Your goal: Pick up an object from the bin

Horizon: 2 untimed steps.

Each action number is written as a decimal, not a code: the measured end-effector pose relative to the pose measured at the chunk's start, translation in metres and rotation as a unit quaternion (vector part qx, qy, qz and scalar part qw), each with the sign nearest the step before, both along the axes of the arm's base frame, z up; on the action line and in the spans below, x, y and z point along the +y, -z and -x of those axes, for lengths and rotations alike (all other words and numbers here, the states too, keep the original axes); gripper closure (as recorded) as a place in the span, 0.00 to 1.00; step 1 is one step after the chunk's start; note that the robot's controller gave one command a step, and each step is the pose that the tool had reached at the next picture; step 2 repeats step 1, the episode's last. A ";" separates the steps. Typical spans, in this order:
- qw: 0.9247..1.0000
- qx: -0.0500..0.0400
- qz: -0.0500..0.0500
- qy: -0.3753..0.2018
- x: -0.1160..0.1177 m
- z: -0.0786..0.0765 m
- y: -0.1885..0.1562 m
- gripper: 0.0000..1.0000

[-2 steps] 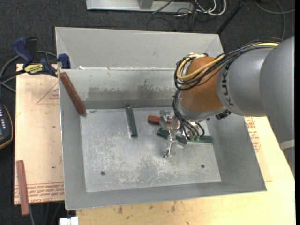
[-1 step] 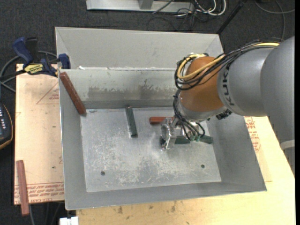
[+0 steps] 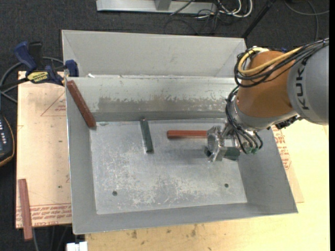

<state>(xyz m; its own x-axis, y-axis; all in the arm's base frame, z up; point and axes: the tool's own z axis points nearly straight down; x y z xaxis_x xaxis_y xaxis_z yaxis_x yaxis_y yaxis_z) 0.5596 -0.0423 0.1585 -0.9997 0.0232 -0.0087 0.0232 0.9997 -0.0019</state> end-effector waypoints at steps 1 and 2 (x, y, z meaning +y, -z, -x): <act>1.000 -0.001 -0.001 0.000 0.013 -0.008 -0.066 1.00; 1.000 -0.001 -0.001 0.000 0.013 -0.008 -0.066 1.00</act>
Offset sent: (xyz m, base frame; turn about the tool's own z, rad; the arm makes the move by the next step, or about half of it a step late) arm 0.0051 0.0116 0.0619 0.0032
